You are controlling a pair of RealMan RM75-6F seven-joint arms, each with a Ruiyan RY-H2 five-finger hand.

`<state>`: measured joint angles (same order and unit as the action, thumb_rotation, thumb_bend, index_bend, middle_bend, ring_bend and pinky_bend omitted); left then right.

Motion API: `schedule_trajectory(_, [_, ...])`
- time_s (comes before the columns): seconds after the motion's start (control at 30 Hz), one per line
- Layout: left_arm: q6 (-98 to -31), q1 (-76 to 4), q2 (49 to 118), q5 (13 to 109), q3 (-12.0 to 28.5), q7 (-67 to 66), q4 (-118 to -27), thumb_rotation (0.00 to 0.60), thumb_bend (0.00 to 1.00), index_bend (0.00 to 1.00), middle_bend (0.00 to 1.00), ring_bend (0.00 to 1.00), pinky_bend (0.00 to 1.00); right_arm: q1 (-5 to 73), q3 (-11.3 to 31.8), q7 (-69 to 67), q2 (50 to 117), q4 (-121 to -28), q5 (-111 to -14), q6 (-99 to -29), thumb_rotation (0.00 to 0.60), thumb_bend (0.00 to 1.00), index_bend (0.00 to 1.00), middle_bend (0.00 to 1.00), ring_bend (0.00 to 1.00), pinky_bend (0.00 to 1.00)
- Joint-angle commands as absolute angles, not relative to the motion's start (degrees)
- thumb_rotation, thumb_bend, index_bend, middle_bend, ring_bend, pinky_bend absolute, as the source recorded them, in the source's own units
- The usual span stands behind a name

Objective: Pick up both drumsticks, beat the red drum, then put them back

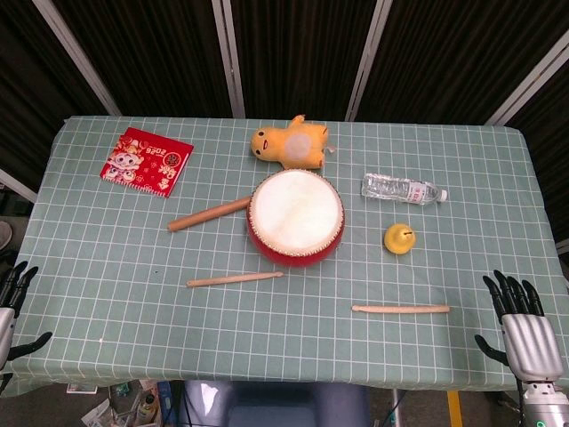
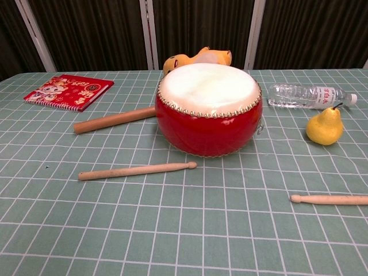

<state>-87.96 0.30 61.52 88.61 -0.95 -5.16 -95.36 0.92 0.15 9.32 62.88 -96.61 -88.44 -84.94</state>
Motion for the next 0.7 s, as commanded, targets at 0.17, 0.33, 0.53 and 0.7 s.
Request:
schedule_trajectory(0.17, [-87.9, 0.3, 61.4, 88.5, -1.0, -5.1, -95.5, 0.6, 0.03, 0.0, 0.0, 0.0, 0.02, 0.9, 0.1, 9.2, 62.9, -96.7, -88.5, -85.0, 0.6, 0.24, 0.0, 0.0, 0.0, 0.0])
schedule_trajectory(0.33, [-87.5, 0.3, 61.3, 88.3, -1.1, -5.0, -95.6, 0.6, 0.03, 0.0, 0.0, 0.0, 0.02, 0.9, 0.1, 9.3, 63.0, -96.7, -88.6, -85.1, 0.6, 0.24, 0.0, 0.0, 0.0, 0.0])
schedule_trajectory(0.53, [-85.8, -0.5, 61.0, 87.1, -0.7, -6.2, -96.4, 0.6, 0.03, 0.02, 0.17, 0.18, 0.34, 1.0, 0.3, 9.4, 63.1, -96.8, -88.1, -84.8, 0.6, 0.24, 0.0, 0.0, 0.0, 0.0])
schedule_trajectory(0.7, [-82.8, -2.8, 60.9, 84.9, 0.9, -7.6, -99.0, 0.6, 0.08, 0.18, 0.77, 0.78, 0.89, 1.2, 0.2, 9.6, 63.2, -96.7, -88.4, -84.6, 0.6, 0.24, 0.0, 0.0, 0.0, 0.0])
